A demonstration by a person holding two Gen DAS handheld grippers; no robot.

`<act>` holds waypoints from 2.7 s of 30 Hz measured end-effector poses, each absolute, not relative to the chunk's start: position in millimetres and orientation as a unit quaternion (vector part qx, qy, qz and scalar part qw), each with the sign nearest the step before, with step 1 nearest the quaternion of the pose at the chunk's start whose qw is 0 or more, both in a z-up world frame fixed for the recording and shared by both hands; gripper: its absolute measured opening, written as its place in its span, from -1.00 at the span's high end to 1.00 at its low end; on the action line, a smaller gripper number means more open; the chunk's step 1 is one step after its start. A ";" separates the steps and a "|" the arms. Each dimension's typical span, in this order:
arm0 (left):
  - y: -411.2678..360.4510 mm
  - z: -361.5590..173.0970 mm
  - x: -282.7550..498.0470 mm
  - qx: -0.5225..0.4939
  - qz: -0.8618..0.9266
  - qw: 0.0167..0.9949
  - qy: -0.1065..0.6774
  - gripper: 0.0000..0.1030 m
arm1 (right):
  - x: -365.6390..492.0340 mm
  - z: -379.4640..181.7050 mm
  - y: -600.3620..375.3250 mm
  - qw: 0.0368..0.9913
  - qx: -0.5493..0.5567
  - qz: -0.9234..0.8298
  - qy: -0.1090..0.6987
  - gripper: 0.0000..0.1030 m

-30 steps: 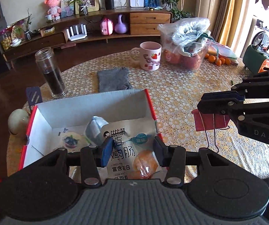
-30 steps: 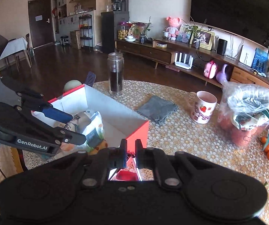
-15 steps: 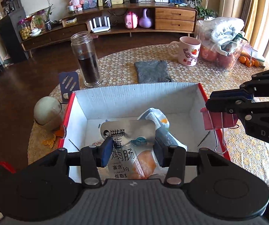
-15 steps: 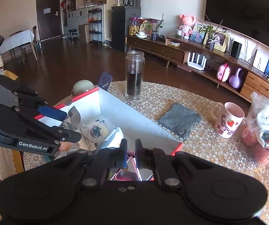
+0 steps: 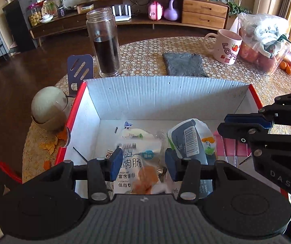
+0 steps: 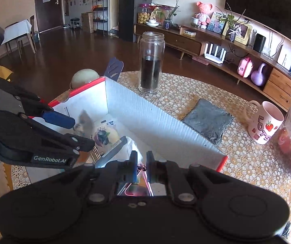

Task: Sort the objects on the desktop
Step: 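Carry sausage packet in left tool and binder clip in right tool into shoebox, then open left tool to drop sausage packet while right tool releases binder clip in box, then withdraw both tools from the shoebox back over the table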

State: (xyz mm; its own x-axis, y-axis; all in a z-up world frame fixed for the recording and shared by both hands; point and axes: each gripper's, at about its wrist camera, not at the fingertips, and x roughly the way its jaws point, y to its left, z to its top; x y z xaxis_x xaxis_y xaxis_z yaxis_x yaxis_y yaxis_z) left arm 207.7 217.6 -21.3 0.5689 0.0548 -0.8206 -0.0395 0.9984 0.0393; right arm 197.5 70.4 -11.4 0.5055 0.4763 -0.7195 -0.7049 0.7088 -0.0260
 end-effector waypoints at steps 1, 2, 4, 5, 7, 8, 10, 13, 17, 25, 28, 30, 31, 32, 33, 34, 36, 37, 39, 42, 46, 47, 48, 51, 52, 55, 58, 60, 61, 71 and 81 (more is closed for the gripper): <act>217.8 -22.7 209.5 0.006 0.026 0.885 0.464 0.13 | 199.3 -13.7 72.6 0.852 -0.159 0.345 0.359 0.85; 218.5 -24.1 210.9 0.003 0.025 0.885 0.465 0.13 | 200.2 -16.1 73.6 0.852 -0.159 0.344 0.361 0.85; 218.9 -27.0 212.9 0.002 0.025 0.884 0.467 0.13 | 202.6 -21.7 75.8 0.850 -0.158 0.342 0.368 0.85; 219.0 -28.2 213.1 0.002 0.024 0.883 0.469 0.13 | 203.3 -25.2 76.5 0.850 -0.157 0.339 0.372 0.85; 218.9 -31.1 213.3 0.000 0.020 0.882 0.472 0.13 | 202.7 -30.1 75.9 0.848 -0.159 0.338 0.377 0.85; 218.5 -32.5 213.3 0.000 0.019 0.881 0.473 0.13 | 201.3 -32.3 75.7 0.848 -0.160 0.337 0.377 0.85; 218.2 -35.6 213.4 -0.001 0.016 0.879 0.476 0.13 | 198.3 -34.7 74.1 0.847 -0.159 0.340 0.376 0.84; 217.4 -38.2 213.1 -0.003 0.015 0.878 0.478 0.13 | 192.6 -37.6 72.5 0.844 -0.160 0.345 0.378 0.70; 214.5 -40.1 210.9 -0.004 0.017 0.877 0.481 0.13 | 182.8 -40.4 71.8 0.840 -0.174 0.352 0.374 0.48; 208.9 -40.4 203.7 -0.006 0.025 0.875 0.484 0.01 | 170.5 -31.5 60.2 0.839 -0.170 0.366 0.365 -0.09; 206.3 -37.6 199.2 -0.009 0.027 0.876 0.481 -0.15 | 164.8 -25.6 54.4 0.839 -0.170 0.372 0.359 -0.19; 204.1 -33.7 195.7 -0.012 0.028 0.878 0.477 -0.19 | 162.3 -20.1 49.6 0.840 -0.164 0.375 0.356 -0.27; 203.0 -31.7 194.4 -0.013 0.027 0.879 0.476 -0.21 | 161.1 -17.8 47.1 0.840 -0.162 0.376 0.355 -0.27; 202.3 -29.3 192.8 -0.015 0.025 0.880 0.474 -0.23 | 159.9 -15.5 44.6 0.841 -0.159 0.377 0.355 -0.27; 201.2 -27.3 191.1 -0.015 0.025 0.882 0.471 -0.27 | 158.6 -12.9 41.5 0.841 -0.156 0.379 0.354 -0.27; 200.2 -25.6 189.4 -0.016 0.026 0.883 0.469 -0.29 | 157.4 -10.8 38.6 0.841 -0.154 0.379 0.353 -0.29; 197.4 -21.7 185.1 -0.015 0.029 0.884 0.466 -0.30 | 153.0 -6.7 33.7 0.843 -0.150 0.381 0.350 -0.34; 196.1 -19.7 183.1 -0.014 0.029 0.885 0.464 -0.30 | 150.8 -4.8 32.1 0.843 -0.148 0.382 0.348 -0.39; 192.9 -15.1 178.6 -0.015 0.029 0.888 0.459 -0.33 | 148.3 -1.5 25.7 0.844 -0.143 0.384 0.346 -0.47; 187.8 -10.1 171.6 -0.023 0.027 0.891 0.453 -0.43 | 143.2 3.4 14.7 0.845 -0.133 0.389 0.341 -0.66; 178.0 -6.4 160.8 -0.033 0.022 0.895 0.445 -0.52 | 132.3 10.3 2.0 0.848 -0.130 0.394 0.329 -0.77; 174.7 -5.4 157.9 -0.035 0.023 0.896 0.442 -0.57 | 130.0 12.1 -1.6 0.849 -0.130 0.394 0.328 -0.79; 172.3 -4.5 155.5 -0.038 0.022 0.897 0.440 -0.64 | 128.1 14.3 -4.9 0.850 -0.130 0.394 0.326 -0.79; 164.0 -1.4 147.9 -0.044 0.025 0.901 0.431 -0.69 | 121.7 17.8 -16.4 0.854 -0.129 0.389 0.320 -0.82; 161.2 -0.9 145.5 -0.045 0.026 0.902 0.429 -0.75 | 120.2 18.5 -20.3 0.855 -0.127 0.388 0.320 -0.83; 149.2 0.5 136.8 -0.045 0.032 0.905 0.421 -0.93 | 116.0 19.1 -35.6 0.859 -0.118 0.381 0.321 -0.84; 136.2 3.6 129.6 -0.043 0.037 0.909 0.413 -0.95 | 111.2 19.1 -50.9 0.863 -0.114 0.372 0.321 -0.84; 127.8 5.8 125.1 -0.045 0.036 0.911 0.409 -0.96 | 107.1 18.2 -61.6 0.866 -0.112 0.367 0.322 -0.84; 124.0 6.9 123.3 -0.044 0.034 0.911 0.408 -0.96 | 105.7 18.5 -66.8 0.868 -0.112 0.363 0.321 -0.84; 76.6 18.6 108.6 -0.037 0.011 0.918 0.396 -0.98 | 92.9 21.4 -128.6 0.887 -0.096 0.326 0.313 -0.85; 14.0 17.5 109.6 -0.002 -0.029 0.917 0.398 -0.98 | 93.1 10.5 -196.3 0.907 -0.074 0.268 0.315 -0.85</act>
